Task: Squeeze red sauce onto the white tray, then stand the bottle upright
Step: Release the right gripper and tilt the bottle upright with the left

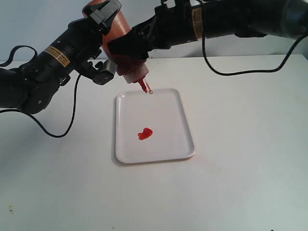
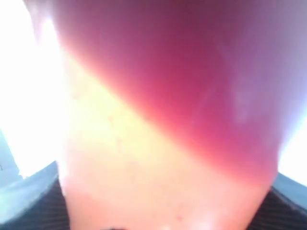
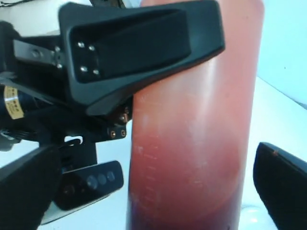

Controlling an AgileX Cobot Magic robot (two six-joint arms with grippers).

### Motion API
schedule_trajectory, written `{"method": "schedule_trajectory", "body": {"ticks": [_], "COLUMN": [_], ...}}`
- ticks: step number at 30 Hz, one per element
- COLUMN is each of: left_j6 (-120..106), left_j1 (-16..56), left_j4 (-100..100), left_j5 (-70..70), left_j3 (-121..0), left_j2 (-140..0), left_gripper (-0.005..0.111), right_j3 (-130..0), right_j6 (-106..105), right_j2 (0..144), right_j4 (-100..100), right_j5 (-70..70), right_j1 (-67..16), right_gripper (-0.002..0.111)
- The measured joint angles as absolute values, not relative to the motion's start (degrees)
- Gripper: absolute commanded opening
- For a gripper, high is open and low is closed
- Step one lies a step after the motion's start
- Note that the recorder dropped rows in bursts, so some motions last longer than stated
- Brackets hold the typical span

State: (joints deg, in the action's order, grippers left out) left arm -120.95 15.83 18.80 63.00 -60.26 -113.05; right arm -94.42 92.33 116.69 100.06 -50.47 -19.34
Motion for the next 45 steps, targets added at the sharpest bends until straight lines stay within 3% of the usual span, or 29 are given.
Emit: {"method": "schedule_trajectory", "body": {"ticks": [8, 14, 18, 23, 27, 32, 41, 45], "left_j6": [-120.9, -120.8, -120.1, -116.4, -106.4, -102.3, -85.5, -74.1], "left_j1": [15.8, 15.8, 15.8, 15.8, 15.8, 15.8, 15.8, 15.8], "left_j4": [18.8, 18.6, 16.8, 10.9, 7.9, 7.4, 0.5, -1.1], "left_j5": [63.0, 63.0, 63.0, 63.0, 64.4, 65.1, 65.4, 66.1], "left_j3": [-60.3, -60.3, -60.3, -59.3, -59.3, -55.7, -50.4, -46.4], "left_j2": [-113.1, -113.1, -113.1, -113.1, -113.1, -113.1, -113.1, -113.1], "left_gripper": [0.000, 0.000, 0.000, 0.000, 0.000, 0.000, 0.000, 0.000], "right_j3": [-94.4, -94.4, -94.4, -94.4, -93.1, -82.6, -62.2, -52.8], "right_j6": [94.7, 96.8, 98.6, 99.1, 96.5, 87.7, 60.2, 49.9], "right_j2": [116.0, 115.9, 115.9, 115.9, 115.9, 115.9, 109.4, 101.0], "right_j4": [100.2, 100.2, 100.2, 100.2, 100.2, 99.7, 77.2, 68.4], "right_j5": [-63.2, -67.0, -68.2, -69.5, -69.5, -65.8, -61.4, -51.5], "right_j1": [-12.5, -7.8, -5.1, -0.2, 2.5, 2.9, 2.9, 2.9], "right_gripper": [0.100, 0.080, 0.056, 0.000, 0.000, 0.000, 0.000, 0.000]}}
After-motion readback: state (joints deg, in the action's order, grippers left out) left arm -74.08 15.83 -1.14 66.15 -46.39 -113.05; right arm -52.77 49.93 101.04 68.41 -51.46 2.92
